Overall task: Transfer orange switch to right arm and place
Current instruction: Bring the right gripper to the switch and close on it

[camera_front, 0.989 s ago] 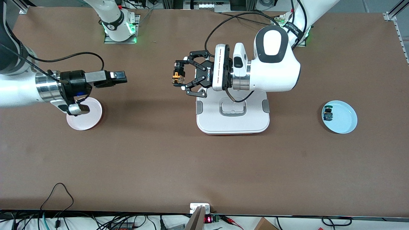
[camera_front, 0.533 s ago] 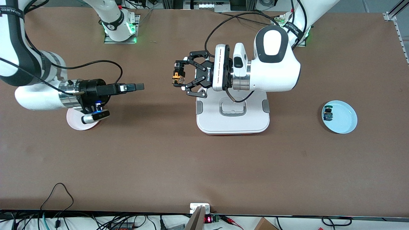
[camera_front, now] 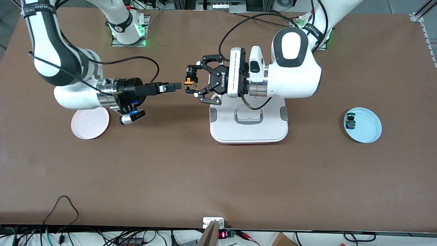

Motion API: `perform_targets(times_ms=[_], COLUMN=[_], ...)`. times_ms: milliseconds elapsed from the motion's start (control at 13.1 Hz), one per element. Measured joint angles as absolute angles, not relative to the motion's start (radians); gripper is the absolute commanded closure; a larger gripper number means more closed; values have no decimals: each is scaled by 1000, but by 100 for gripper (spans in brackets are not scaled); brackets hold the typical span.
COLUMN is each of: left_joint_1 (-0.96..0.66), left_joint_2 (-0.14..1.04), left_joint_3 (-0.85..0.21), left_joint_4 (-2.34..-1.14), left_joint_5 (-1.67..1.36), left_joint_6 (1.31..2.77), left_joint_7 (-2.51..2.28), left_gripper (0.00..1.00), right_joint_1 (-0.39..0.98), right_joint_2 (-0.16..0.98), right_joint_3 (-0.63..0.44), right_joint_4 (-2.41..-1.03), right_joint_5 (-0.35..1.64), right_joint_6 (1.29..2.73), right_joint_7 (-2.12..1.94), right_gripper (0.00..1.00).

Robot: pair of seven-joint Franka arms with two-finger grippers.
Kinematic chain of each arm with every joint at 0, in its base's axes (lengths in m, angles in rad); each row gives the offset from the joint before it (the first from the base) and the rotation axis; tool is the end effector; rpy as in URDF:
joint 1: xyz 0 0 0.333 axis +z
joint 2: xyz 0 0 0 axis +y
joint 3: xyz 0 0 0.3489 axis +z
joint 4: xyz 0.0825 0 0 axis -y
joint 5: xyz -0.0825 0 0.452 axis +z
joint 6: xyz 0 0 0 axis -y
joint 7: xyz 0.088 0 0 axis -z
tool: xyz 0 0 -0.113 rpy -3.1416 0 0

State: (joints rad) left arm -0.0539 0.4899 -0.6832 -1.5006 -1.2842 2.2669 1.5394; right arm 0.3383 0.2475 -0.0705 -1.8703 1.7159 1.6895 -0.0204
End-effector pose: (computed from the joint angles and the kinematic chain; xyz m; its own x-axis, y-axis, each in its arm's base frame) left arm 0.6344 -0.4790 0.5075 0.2671 -0.1913 0.9445 -0.9589 0.0443 0.2801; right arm 0.6358 0.2824 0.4452 0.8534 0.1023 -0.5111 -0.5129 -0.0098 -0.8584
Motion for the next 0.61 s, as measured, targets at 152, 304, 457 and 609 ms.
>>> perform_targets(times_ms=[152,304,457,609], left_joint_1=[-52,-52,-52,-52], left_joint_2=[490,490,490,490], left_joint_3=[-683,-683,-683,-683], left_joint_4=[-1500,-1500,-1499,-1499], left_joint_5=[-1284,-1284,-1284,-1284], left_joint_6=[2267,2267,2267,2267], left_joint_7=[1540,1540,1540,1540], left_gripper=[97,97,97,97], right_joint_1=[366,387,397,398], right_joint_2=[228,216,215,215], right_joint_3=[-70,-70,-70,-70], right_joint_4=[-1890,-1910,-1917,-1919], right_joint_5=[1748,1767,1806,1830], right_joint_6=[1713,1720,1722,1731], right_joint_7=[-10,-7,-7,-7], right_gripper=[0,0,0,0])
